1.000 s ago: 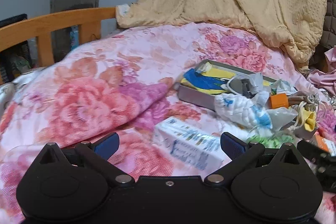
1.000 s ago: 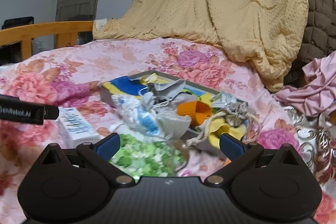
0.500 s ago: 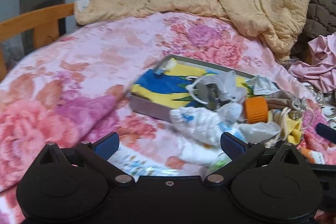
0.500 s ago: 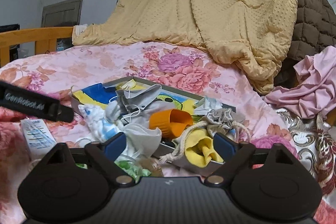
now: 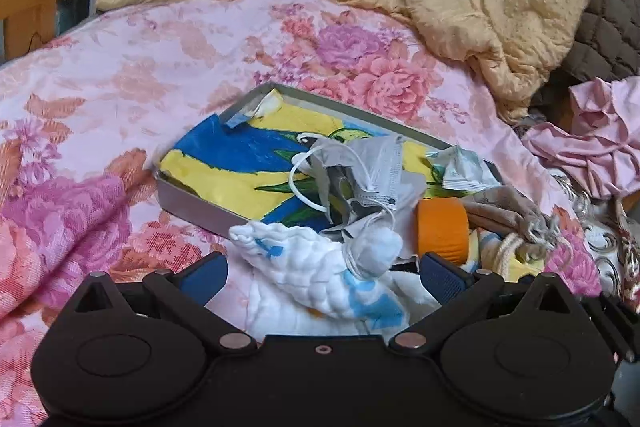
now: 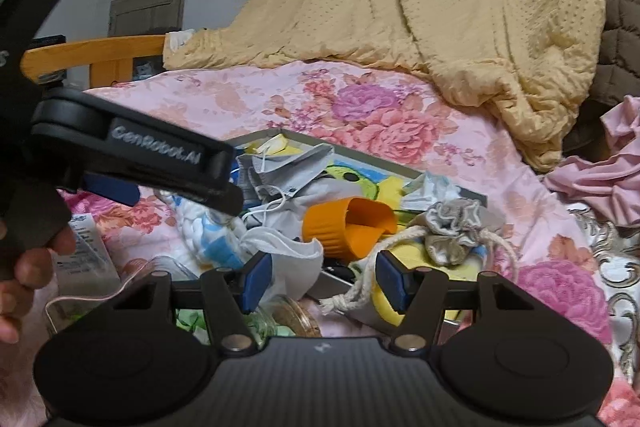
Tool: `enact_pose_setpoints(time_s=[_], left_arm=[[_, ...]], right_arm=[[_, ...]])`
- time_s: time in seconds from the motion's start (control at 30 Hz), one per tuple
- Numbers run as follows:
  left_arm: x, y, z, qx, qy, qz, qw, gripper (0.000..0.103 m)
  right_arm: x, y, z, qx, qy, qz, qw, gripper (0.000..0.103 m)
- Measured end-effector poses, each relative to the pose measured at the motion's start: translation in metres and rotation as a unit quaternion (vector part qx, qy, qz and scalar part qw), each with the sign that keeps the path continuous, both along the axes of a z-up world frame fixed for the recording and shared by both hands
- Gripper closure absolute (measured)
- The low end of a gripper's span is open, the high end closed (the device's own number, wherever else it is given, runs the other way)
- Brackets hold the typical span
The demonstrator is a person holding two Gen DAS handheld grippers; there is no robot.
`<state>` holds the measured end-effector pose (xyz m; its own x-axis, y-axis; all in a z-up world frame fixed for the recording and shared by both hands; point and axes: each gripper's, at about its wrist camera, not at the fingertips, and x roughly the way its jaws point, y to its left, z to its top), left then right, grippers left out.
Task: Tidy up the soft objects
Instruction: 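Grasp the white-and-blue fluffy cloth with the left tool while the right tool grasps a white tissue, then carry the fluffy cloth with the left tool while the right tool carries the white tissue to the painting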
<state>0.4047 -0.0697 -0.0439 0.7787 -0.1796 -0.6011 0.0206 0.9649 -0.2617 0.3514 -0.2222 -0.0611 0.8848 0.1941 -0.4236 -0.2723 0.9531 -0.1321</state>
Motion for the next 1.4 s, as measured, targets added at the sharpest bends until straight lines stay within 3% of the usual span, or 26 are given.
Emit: enact_pose_setpoints(time_s=[0.13, 0.2, 0.37, 0.67, 0.73, 0.8, 1.07, 1.4], left_arm=[[0.01, 0.007, -0.007, -0.037, 0.019, 0.015, 0.999, 0.007], [0.016, 0.011, -0.013, -0.055, 0.037, 0.016, 0.9977, 0.018], [0.024, 0.018, -0.024, -0.11, 0.063, 0.024, 0.9916, 0.023], [0.024, 0.022, -0.028, -0.141, 0.069, 0.039, 0.9869, 0.051], [0.023, 0.026, -0.028, -0.155, 0.072, 0.042, 0.9844, 0.054], [0.021, 0.031, -0.027, -0.17, 0.074, 0.045, 0.9816, 0.058], [0.008, 0.035, -0.017, -0.167, 0.061, 0.042, 0.9832, 0.072], [-0.008, 0.04, 0.009, -0.153, 0.039, 0.057, 0.9858, 0.077]], right_arm=[[0.004, 0.001, -0.003, 0.005, 0.009, 0.018, 1.0, 0.04], [0.005, 0.003, -0.004, 0.006, 0.012, 0.033, 0.999, 0.04], [0.009, 0.007, -0.004, 0.003, 0.012, 0.045, 0.999, 0.045], [0.02, 0.007, -0.007, 0.006, 0.031, 0.05, 0.998, 0.069], [0.023, 0.009, -0.009, 0.005, 0.039, 0.051, 0.998, 0.085], [0.023, 0.009, -0.01, 0.007, 0.042, 0.053, 0.998, 0.092], [0.016, 0.01, -0.007, 0.013, 0.028, 0.06, 0.998, 0.097], [0.004, 0.005, 0.012, 0.029, -0.018, 0.053, 0.998, 0.098]])
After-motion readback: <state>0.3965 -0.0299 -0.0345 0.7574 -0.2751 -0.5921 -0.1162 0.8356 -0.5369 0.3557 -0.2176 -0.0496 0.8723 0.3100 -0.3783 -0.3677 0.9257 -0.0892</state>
